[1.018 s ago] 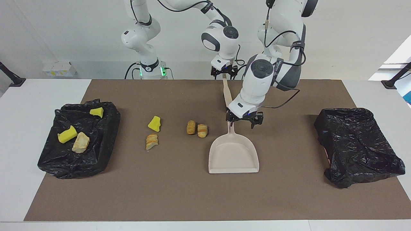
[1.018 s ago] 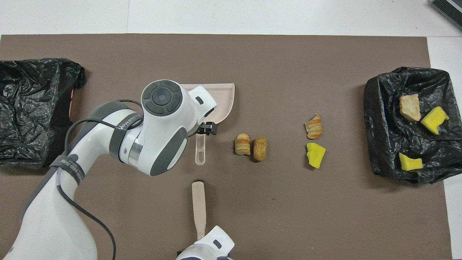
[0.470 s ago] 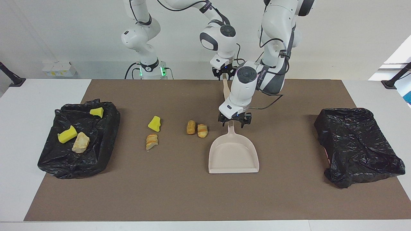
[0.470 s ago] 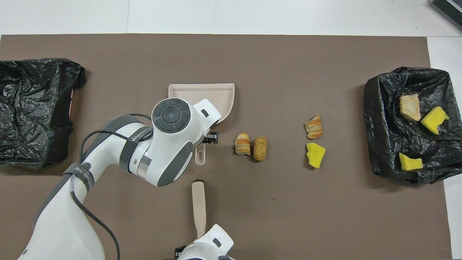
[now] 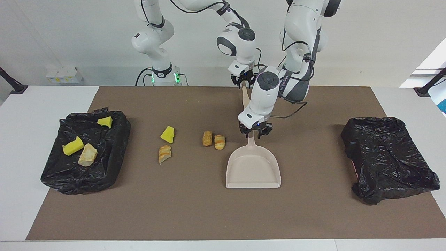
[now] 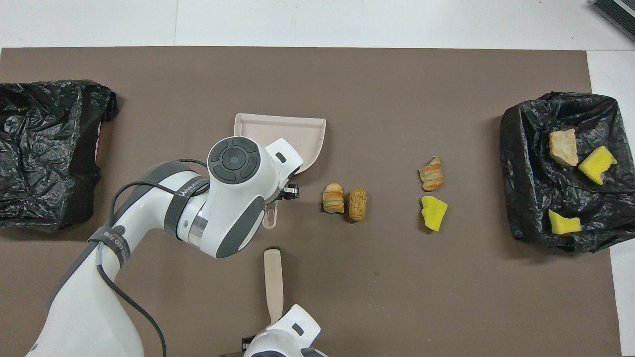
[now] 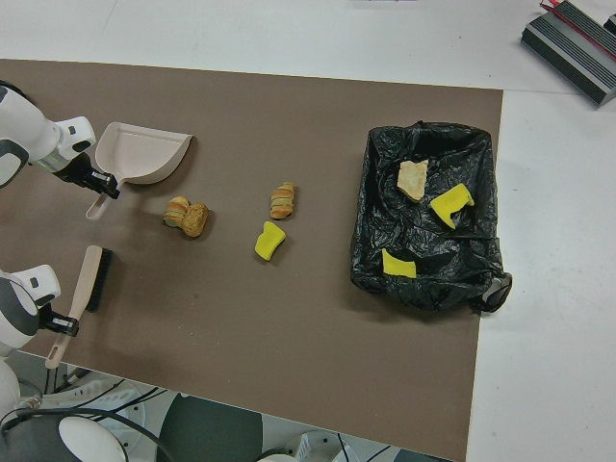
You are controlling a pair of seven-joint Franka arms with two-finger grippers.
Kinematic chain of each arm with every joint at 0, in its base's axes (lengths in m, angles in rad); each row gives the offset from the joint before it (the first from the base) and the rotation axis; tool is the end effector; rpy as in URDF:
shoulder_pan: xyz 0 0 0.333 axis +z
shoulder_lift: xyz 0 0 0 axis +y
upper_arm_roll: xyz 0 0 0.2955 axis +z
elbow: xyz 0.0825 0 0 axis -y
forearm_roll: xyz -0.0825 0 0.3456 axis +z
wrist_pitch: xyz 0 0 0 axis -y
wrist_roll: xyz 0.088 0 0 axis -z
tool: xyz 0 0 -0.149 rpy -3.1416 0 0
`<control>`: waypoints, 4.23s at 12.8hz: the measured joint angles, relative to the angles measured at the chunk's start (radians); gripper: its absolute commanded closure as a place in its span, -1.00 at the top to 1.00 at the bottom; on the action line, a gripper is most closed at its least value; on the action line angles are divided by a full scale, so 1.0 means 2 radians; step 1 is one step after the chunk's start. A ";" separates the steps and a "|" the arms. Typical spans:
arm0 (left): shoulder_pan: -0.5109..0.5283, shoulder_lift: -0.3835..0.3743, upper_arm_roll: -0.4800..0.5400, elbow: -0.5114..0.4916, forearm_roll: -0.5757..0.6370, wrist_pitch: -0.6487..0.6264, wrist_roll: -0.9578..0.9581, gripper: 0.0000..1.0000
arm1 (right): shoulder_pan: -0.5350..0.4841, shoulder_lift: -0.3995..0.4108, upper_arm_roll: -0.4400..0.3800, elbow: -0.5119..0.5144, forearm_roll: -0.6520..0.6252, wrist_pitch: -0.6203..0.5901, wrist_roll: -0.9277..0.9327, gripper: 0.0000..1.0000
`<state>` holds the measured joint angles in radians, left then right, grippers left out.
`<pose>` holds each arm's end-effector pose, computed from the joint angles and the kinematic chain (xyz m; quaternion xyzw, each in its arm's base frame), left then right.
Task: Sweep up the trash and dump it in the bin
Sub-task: 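Grasp the brush with the right gripper while the left gripper angles the dustpan, then sweep the bread and sponge pieces with the brush into the dustpan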
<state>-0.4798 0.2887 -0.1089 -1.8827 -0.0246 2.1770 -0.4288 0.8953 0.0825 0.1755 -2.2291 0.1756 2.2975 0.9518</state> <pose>0.4858 -0.3239 0.3181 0.9972 -0.0706 -0.0094 0.0241 0.2332 0.4466 0.2995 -0.9974 -0.0004 0.0649 0.0326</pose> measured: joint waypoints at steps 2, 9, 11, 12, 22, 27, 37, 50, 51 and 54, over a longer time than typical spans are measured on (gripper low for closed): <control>0.000 -0.002 0.002 0.003 0.001 0.001 0.009 -1.00 | -0.001 0.000 -0.001 0.011 0.000 -0.037 -0.001 -1.00; 0.021 -0.045 0.015 0.015 0.014 -0.080 0.227 -1.00 | -0.062 -0.023 -0.005 0.058 -0.001 -0.166 -0.026 -1.00; 0.028 -0.059 0.015 0.015 0.014 -0.130 0.299 -1.00 | -0.095 -0.040 -0.006 0.057 -0.004 -0.196 -0.054 -1.00; 0.031 -0.062 0.016 0.014 0.017 -0.146 0.334 -1.00 | -0.113 -0.046 -0.006 0.057 -0.009 -0.208 -0.068 -1.00; 0.033 -0.074 0.012 -0.001 0.081 -0.199 0.510 -1.00 | -0.324 -0.047 -0.009 0.054 -0.127 -0.210 -0.250 -1.00; 0.014 -0.096 0.007 -0.063 0.094 -0.148 0.516 -1.00 | -0.440 -0.048 -0.010 0.045 -0.138 -0.176 -0.362 -1.00; -0.015 -0.107 0.005 -0.102 0.114 -0.116 0.516 -1.00 | -0.479 -0.082 -0.003 -0.064 -0.091 -0.094 -0.460 -1.00; -0.020 -0.124 0.003 -0.131 0.114 -0.114 0.516 -1.00 | -0.270 0.003 0.001 0.018 0.015 -0.067 -0.348 -1.00; -0.020 -0.125 0.003 -0.131 0.114 -0.114 0.516 -1.00 | -0.256 0.011 0.001 0.027 0.024 -0.066 -0.337 -1.00; -0.020 -0.125 0.004 -0.132 0.114 -0.114 0.516 -1.00 | -0.235 0.016 0.001 0.041 0.095 -0.065 -0.331 -1.00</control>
<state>-0.5201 0.0387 -0.1015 -2.1461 0.2041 1.9489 0.6031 0.4251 0.1140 0.1773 -2.1475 0.3649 2.1673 0.2894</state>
